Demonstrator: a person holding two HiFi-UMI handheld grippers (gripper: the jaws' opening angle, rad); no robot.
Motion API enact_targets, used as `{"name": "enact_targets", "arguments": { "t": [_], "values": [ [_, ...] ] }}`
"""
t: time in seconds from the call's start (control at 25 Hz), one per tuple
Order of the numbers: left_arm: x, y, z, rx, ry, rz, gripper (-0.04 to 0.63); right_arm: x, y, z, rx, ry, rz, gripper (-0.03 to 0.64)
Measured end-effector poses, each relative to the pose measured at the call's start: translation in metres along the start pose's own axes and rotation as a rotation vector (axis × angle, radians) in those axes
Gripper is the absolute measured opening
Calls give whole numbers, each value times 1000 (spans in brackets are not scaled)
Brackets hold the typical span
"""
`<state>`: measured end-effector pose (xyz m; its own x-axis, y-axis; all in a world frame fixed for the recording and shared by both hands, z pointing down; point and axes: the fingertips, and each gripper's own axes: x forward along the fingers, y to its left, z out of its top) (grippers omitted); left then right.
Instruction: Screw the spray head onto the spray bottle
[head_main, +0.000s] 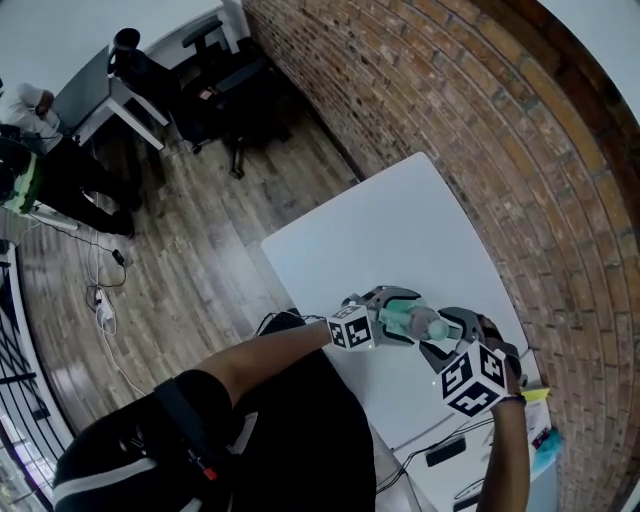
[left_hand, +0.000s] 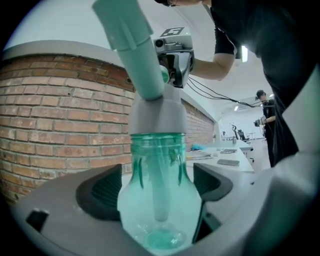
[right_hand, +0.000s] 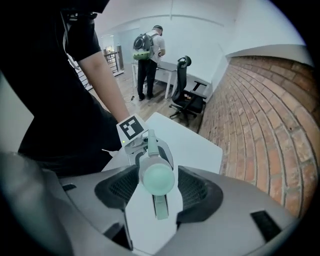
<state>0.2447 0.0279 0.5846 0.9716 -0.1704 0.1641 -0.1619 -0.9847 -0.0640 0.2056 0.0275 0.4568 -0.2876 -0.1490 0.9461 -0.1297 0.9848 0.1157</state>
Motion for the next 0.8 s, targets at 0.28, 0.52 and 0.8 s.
{"name": "enact_targets", "arguments": {
  "t": [0.28, 0.52, 0.8],
  "values": [
    [-1, 0, 1, -6, -1, 46, 445, 13, 5, -2, -152, 58, 46, 255],
    [-1, 3, 2, -6, -15, 77, 445, 30, 10, -4, -300, 125, 96, 255],
    [-1, 2, 3, -12, -18, 73, 445, 34, 10, -5, -274, 162, 160, 255]
  ]
}}
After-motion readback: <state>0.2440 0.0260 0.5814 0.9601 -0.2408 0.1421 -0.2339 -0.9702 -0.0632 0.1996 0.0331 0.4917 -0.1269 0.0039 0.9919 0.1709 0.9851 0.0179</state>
